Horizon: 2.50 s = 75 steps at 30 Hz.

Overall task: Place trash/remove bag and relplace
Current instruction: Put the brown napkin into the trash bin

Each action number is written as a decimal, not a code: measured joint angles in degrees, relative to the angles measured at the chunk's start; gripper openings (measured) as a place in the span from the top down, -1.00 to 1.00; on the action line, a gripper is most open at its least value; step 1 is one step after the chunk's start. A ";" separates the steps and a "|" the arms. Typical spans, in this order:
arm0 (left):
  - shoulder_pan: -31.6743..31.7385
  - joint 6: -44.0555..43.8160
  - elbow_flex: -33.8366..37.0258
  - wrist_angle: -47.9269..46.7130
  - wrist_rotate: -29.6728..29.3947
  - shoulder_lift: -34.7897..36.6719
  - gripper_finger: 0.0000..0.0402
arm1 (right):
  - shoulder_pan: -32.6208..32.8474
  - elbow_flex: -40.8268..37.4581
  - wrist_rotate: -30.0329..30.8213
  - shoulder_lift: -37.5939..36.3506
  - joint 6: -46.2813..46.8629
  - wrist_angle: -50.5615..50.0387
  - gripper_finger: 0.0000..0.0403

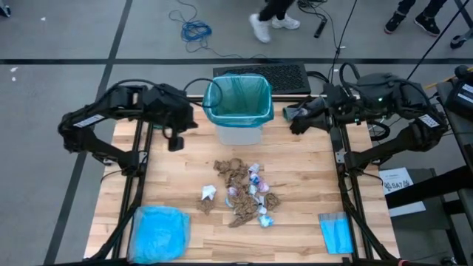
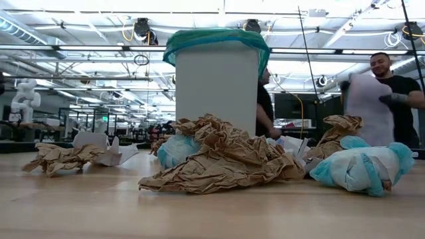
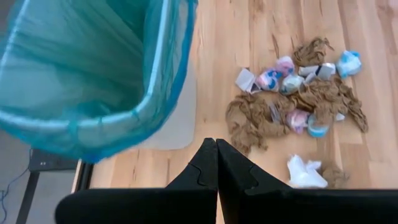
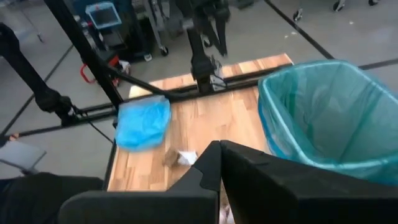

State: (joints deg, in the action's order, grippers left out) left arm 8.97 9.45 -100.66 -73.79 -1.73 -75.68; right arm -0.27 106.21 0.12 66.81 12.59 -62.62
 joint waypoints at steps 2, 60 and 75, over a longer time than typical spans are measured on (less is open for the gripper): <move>0.00 0.00 0.00 1.88 -0.05 -1.77 1.00 | 0.00 0.00 -0.10 0.00 0.16 0.49 1.00; -8.91 -14.86 3.53 3.17 1.68 11.69 1.00 | 5.94 -0.02 -3.43 5.82 -1.80 -8.14 1.00; -22.12 -19.68 26.73 14.56 -9.16 20.25 1.00 | 16.75 -2.17 14.18 13.72 -1.28 -3.65 1.00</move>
State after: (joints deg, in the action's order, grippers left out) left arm -13.15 -10.23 -73.93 -59.23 -10.90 -55.43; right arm 16.47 104.04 14.30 80.53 11.31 -66.27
